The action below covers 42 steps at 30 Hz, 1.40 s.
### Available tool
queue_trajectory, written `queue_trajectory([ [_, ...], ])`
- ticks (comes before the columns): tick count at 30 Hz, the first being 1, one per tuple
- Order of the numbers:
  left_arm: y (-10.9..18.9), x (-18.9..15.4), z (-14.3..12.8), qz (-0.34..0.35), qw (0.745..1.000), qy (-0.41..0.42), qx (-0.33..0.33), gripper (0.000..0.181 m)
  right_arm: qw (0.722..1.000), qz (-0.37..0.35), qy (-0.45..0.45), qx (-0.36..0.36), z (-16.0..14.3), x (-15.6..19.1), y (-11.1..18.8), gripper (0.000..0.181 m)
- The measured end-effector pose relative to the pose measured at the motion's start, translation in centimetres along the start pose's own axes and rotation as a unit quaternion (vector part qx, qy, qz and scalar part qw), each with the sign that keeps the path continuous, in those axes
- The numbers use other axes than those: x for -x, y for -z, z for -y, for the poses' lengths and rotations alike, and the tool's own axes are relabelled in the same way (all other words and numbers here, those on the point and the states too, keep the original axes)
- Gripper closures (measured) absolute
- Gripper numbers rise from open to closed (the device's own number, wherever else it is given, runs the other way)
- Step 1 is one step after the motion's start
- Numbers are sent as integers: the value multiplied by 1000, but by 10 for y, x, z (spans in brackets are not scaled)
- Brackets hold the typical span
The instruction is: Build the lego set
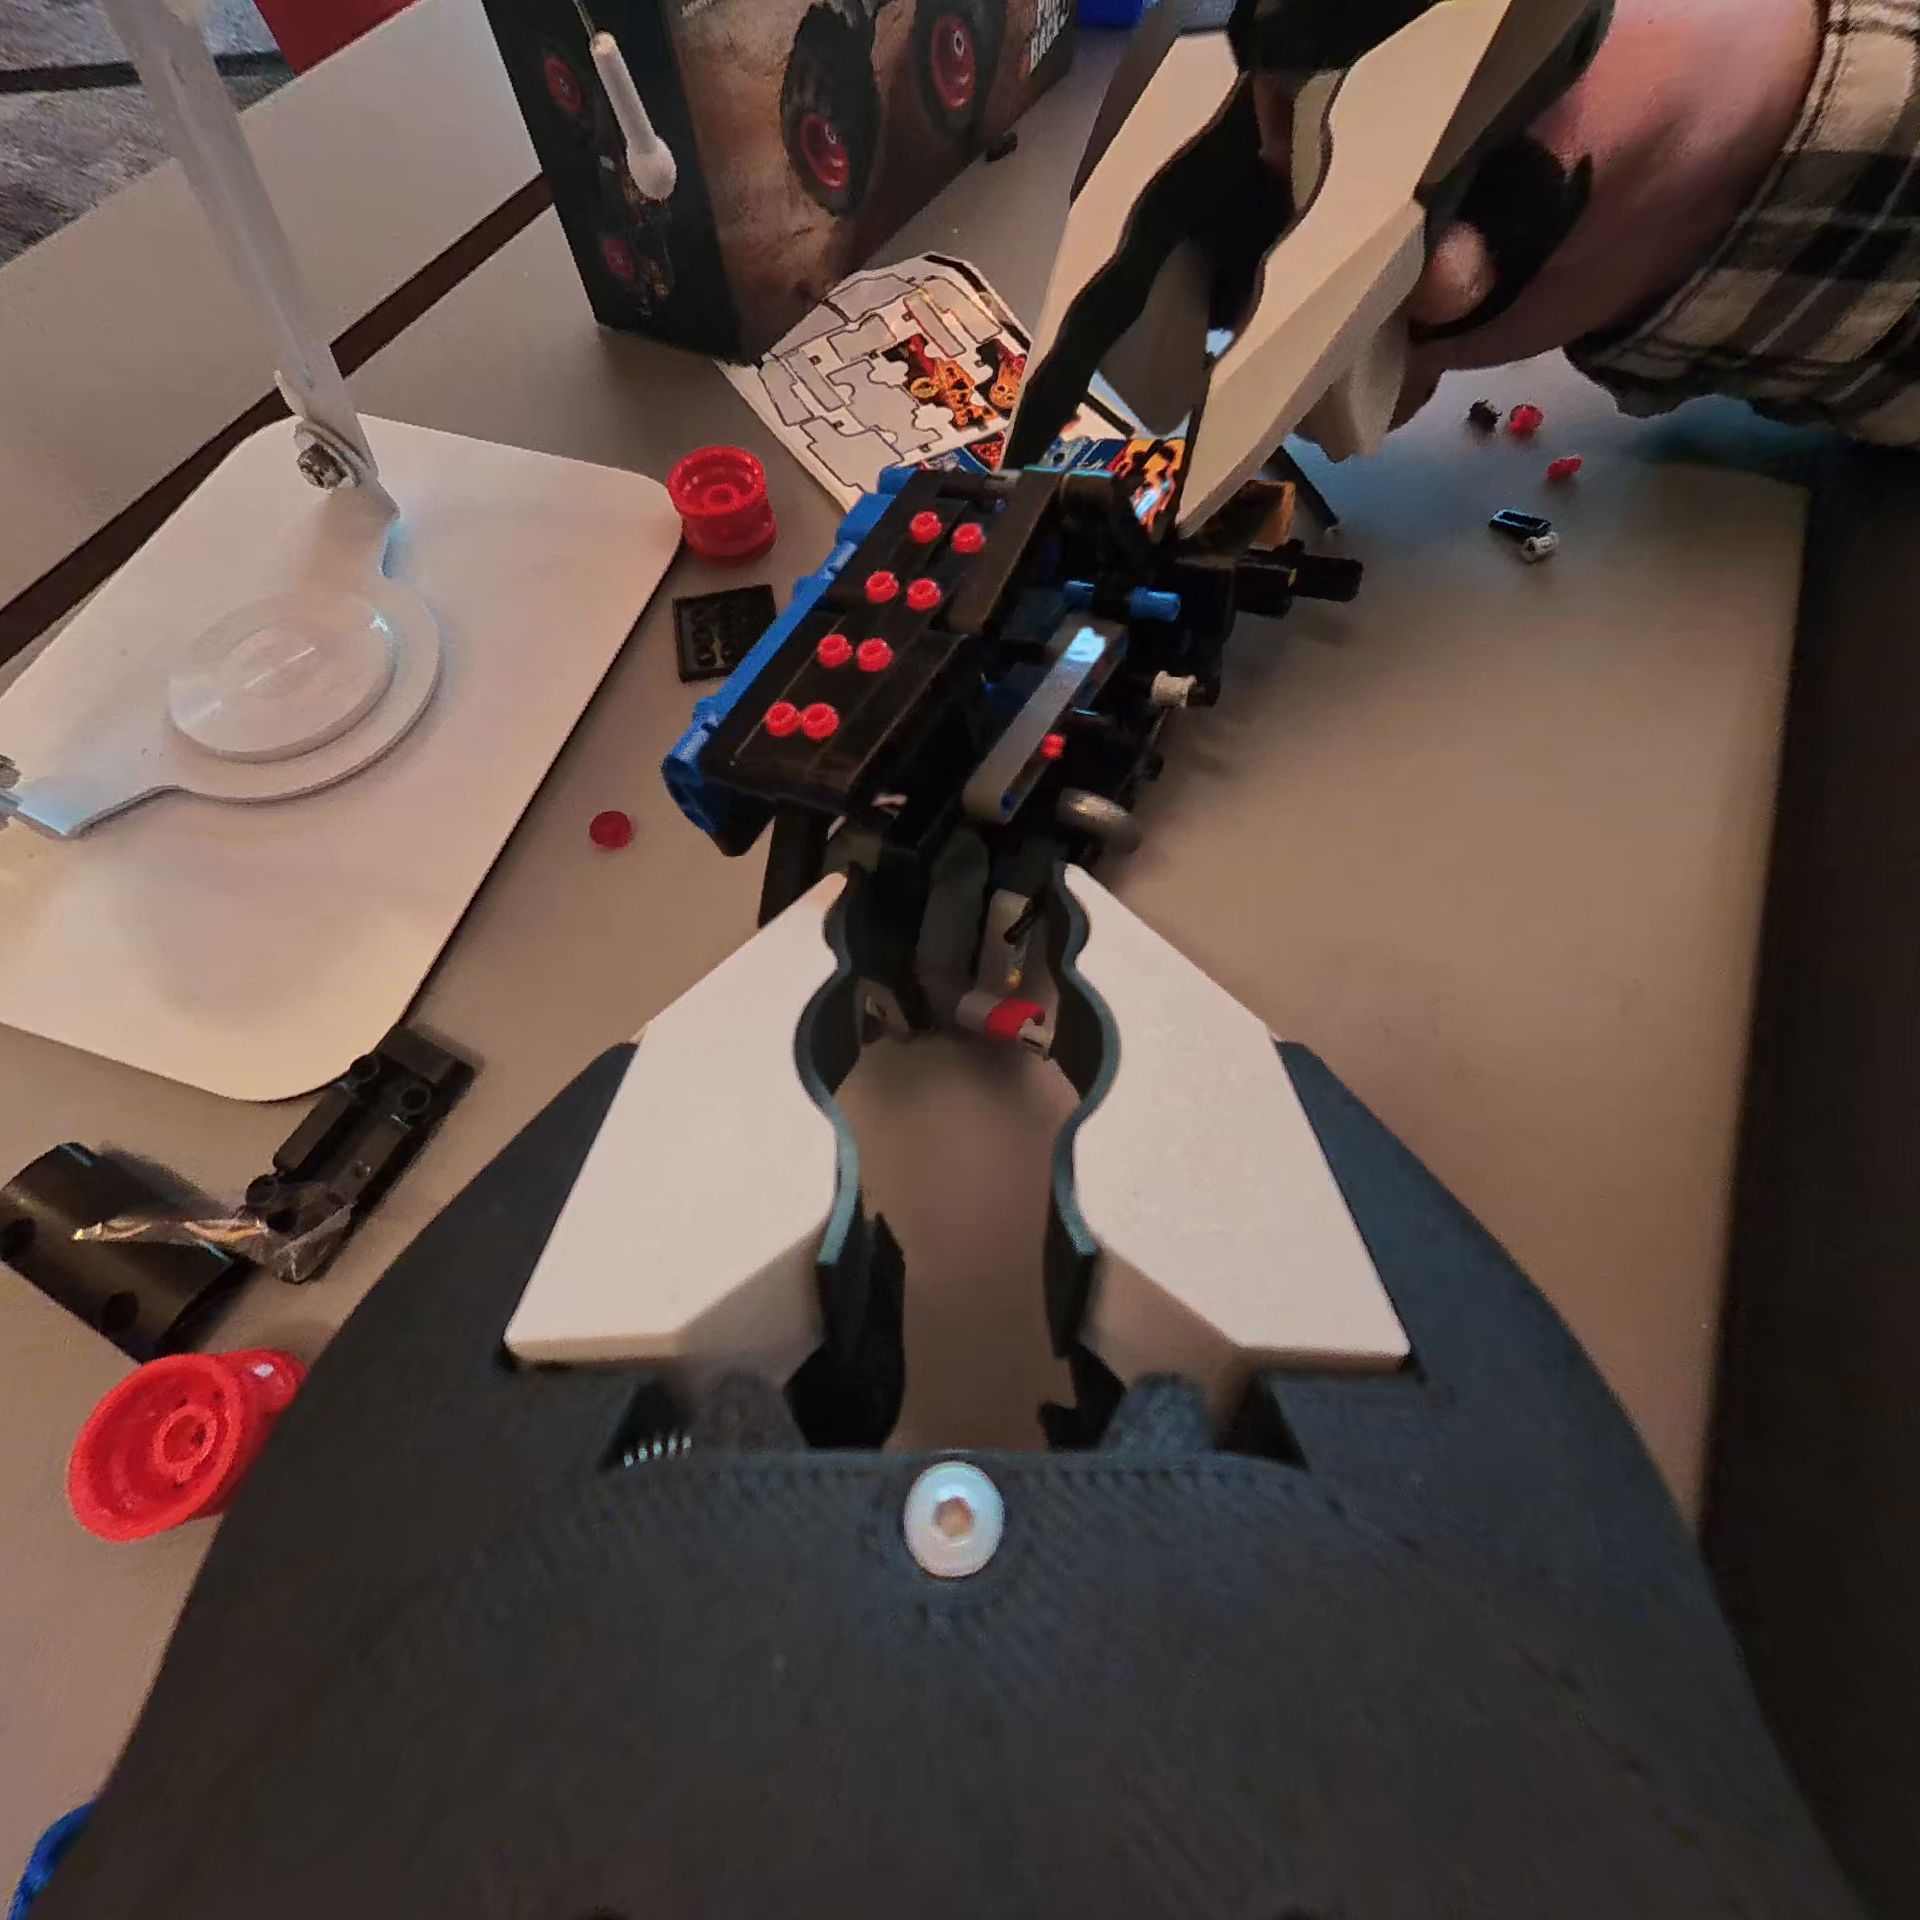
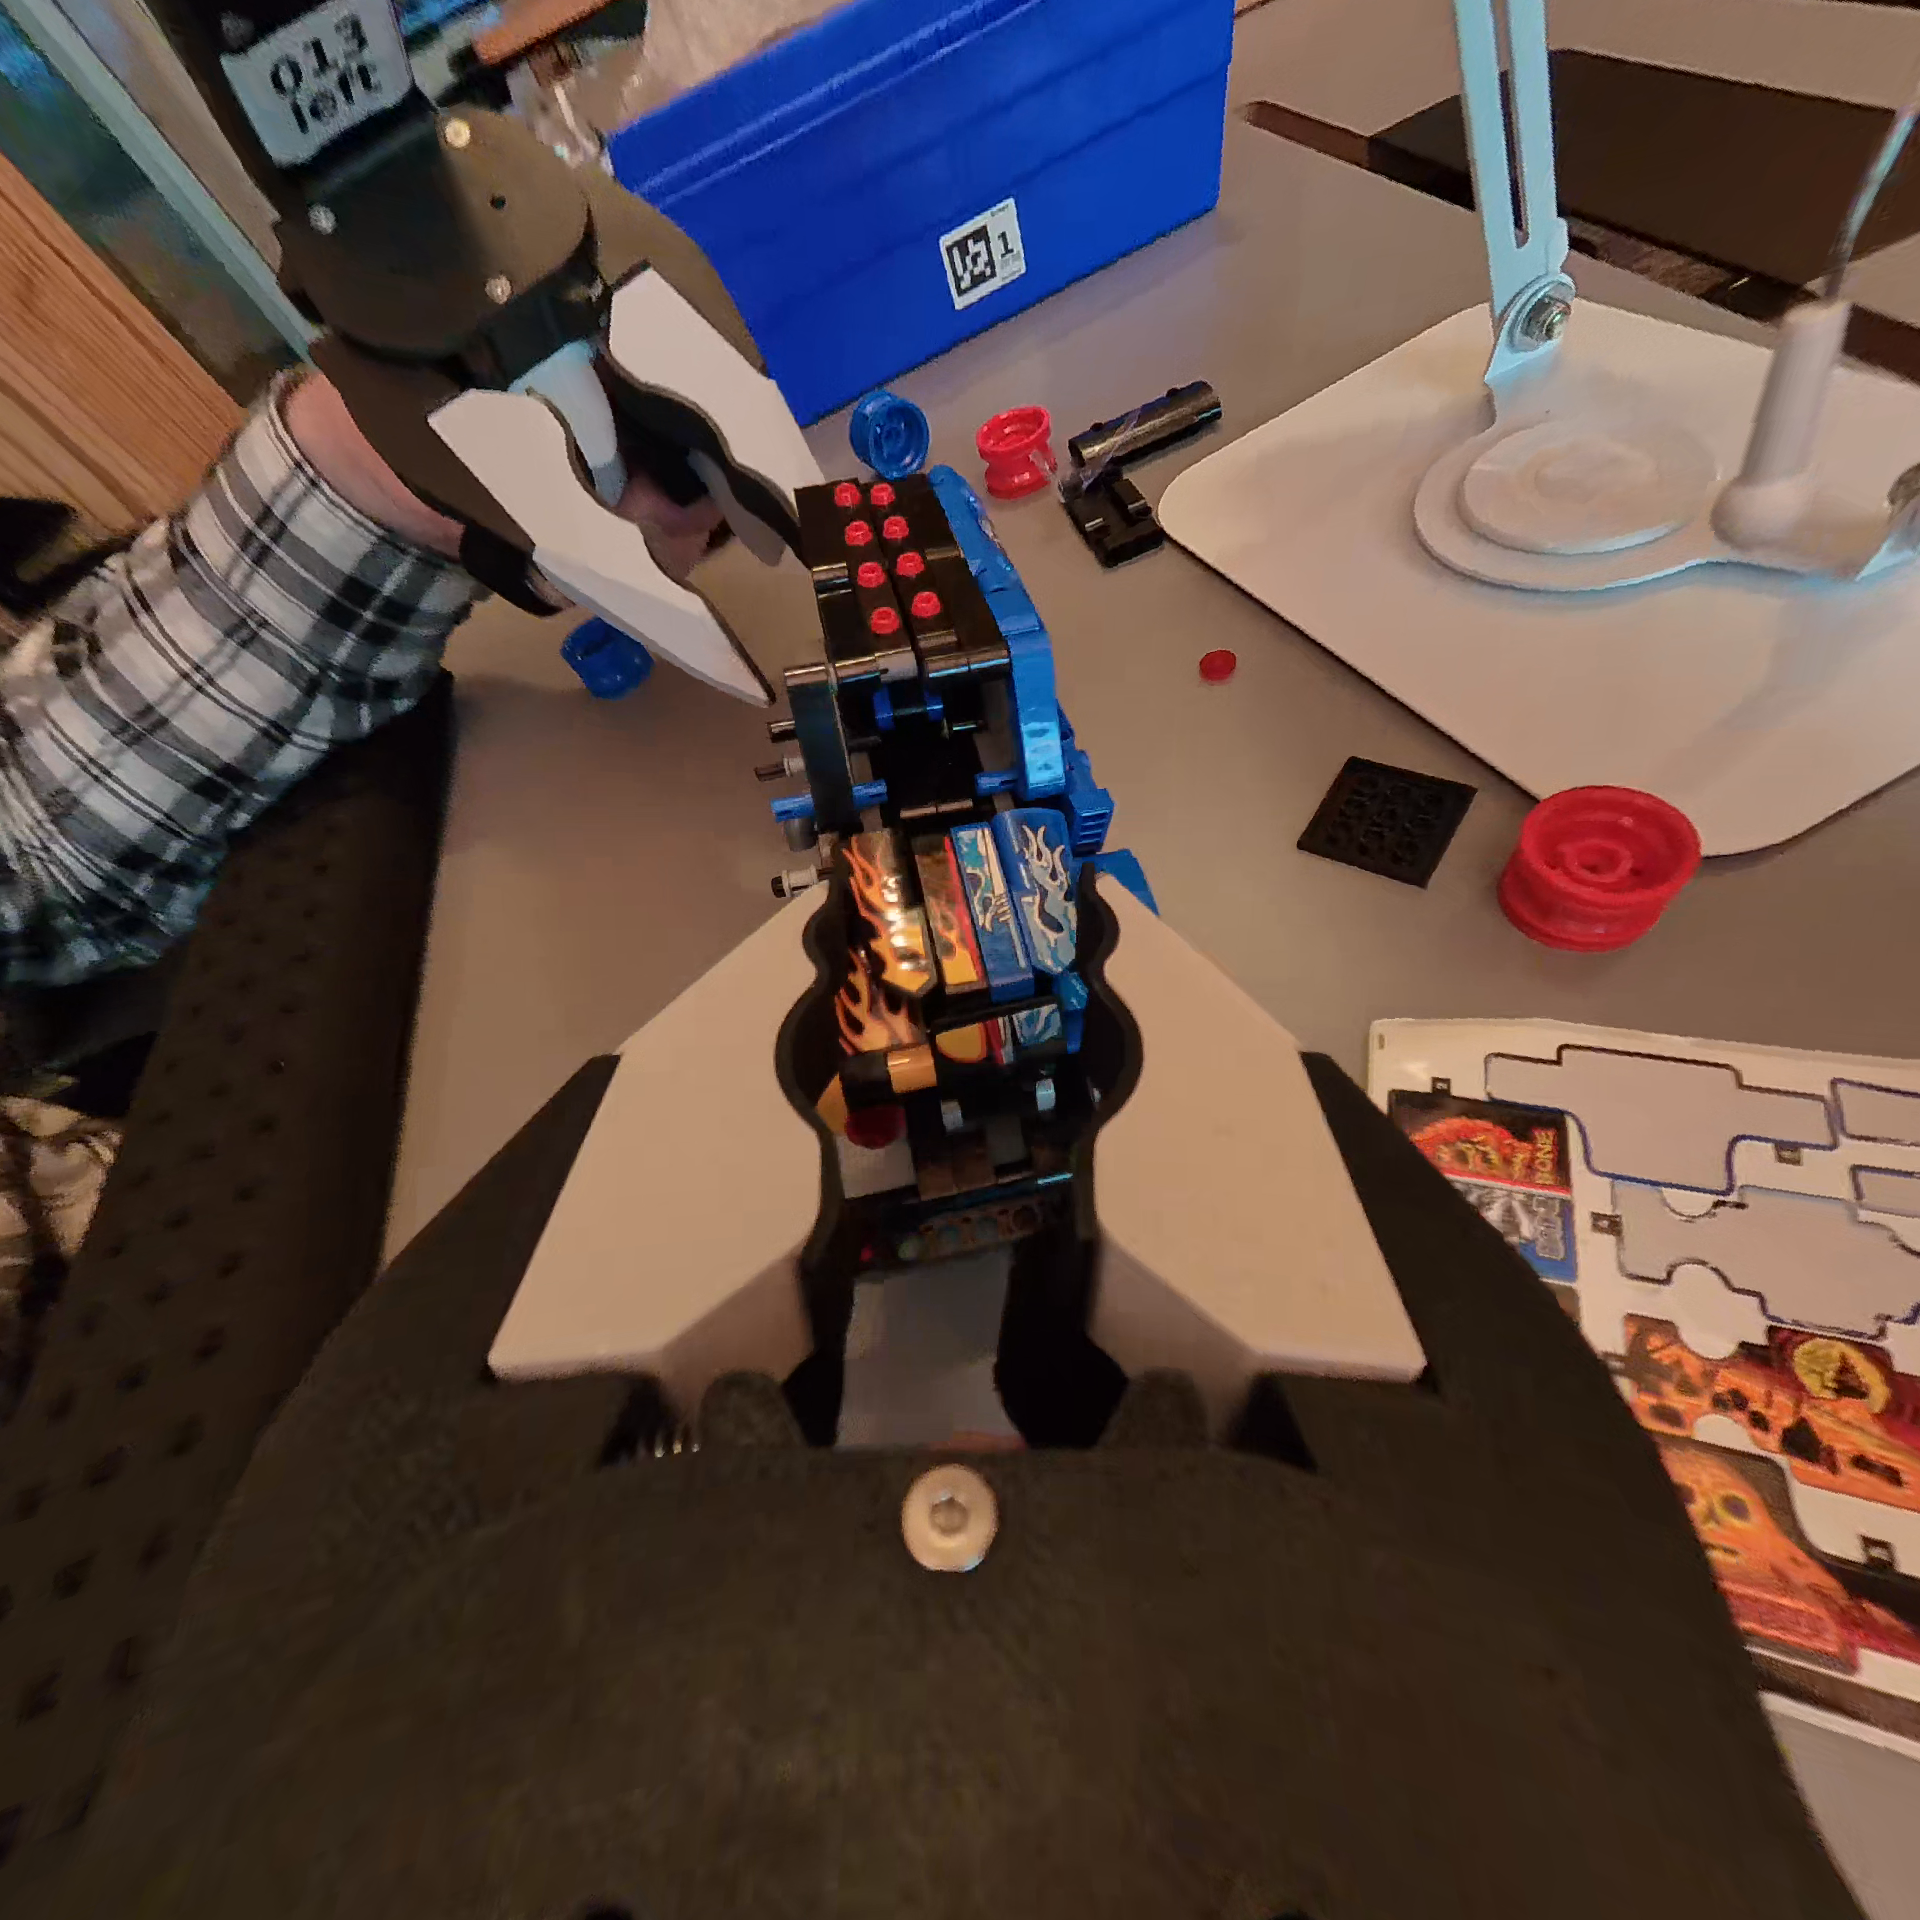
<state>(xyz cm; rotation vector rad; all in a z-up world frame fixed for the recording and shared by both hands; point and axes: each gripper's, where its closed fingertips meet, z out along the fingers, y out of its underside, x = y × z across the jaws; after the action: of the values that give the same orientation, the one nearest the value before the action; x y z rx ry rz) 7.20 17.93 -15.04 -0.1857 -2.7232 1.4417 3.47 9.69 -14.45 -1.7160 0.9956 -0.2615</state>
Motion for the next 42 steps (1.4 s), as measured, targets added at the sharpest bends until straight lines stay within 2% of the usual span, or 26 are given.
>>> queue_trajectory([
  [12,-10,8,10,21,999,8,-27,138,985,50,-157,-57,9,-14,6,138],
  [22,-16,14,5,30,999,15,-21,137,970,59,-218,-90,13,-26,12,139],
  [32,-16,14,6,29,999,14,-24,139,973,61,-203,-87,13,-24,13,139],
  [37,-15,14,3,29,999,10,-20,137,982,55,-165,-72,11,-18,13,140],
  [42,-10,4,6,1,1000,3,-30,136,991,53,-114,-43,6,-10,12,140],
])
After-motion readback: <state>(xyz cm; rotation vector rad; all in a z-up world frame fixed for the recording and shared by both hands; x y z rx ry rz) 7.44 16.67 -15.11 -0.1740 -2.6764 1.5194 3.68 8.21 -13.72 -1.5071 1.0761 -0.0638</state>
